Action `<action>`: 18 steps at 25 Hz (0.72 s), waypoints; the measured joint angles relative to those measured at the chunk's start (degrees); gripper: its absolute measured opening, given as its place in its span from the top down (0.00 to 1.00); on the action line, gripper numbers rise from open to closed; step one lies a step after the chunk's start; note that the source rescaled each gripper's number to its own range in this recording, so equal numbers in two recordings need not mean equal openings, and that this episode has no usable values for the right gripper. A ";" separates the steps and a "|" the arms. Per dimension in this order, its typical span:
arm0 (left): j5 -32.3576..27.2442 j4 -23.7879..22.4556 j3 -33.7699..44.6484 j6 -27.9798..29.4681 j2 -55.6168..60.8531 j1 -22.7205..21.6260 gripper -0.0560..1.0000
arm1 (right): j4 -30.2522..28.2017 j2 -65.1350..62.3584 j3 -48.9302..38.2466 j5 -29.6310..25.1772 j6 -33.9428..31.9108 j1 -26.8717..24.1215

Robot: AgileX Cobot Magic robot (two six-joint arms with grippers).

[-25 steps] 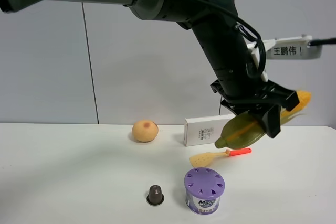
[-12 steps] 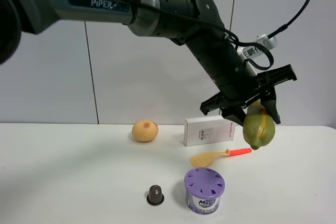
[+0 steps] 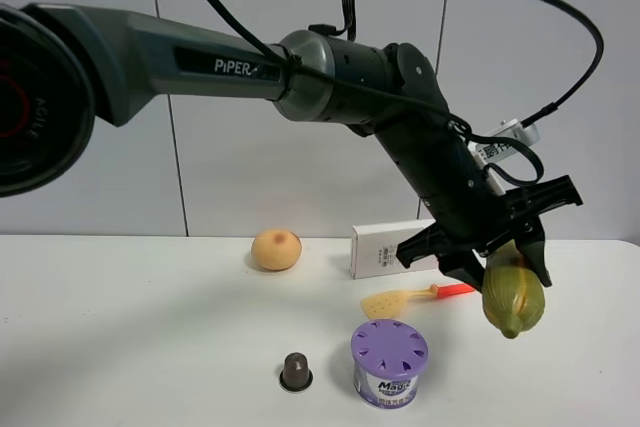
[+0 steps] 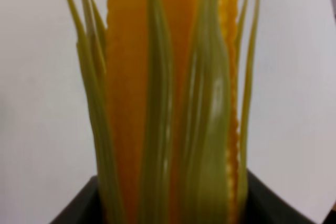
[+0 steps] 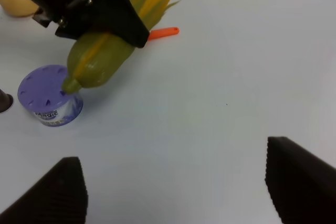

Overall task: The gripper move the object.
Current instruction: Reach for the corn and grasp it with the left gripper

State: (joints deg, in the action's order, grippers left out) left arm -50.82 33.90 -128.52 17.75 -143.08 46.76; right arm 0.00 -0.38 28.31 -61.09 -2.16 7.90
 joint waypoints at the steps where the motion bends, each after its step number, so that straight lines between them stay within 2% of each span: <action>1: 0.20 -0.24 0.00 0.00 -0.49 0.00 0.94 | 0.00 0.00 0.00 0.00 0.00 0.00; 5: 1.01 -2.24 0.00 0.03 -1.78 0.00 0.94 | 0.00 0.00 0.00 0.00 0.00 0.00; 9: 1.11 -8.67 0.00 0.03 -1.92 0.12 0.94 | 0.00 0.00 0.00 0.00 0.00 0.00; 18: 0.82 -12.73 0.00 0.29 -2.10 3.26 0.94 | 0.00 0.00 0.00 0.00 0.00 0.00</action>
State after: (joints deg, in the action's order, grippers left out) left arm -50.00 21.17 -128.52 18.04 -145.18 50.02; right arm 0.00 -0.38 28.31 -61.09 -2.16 7.90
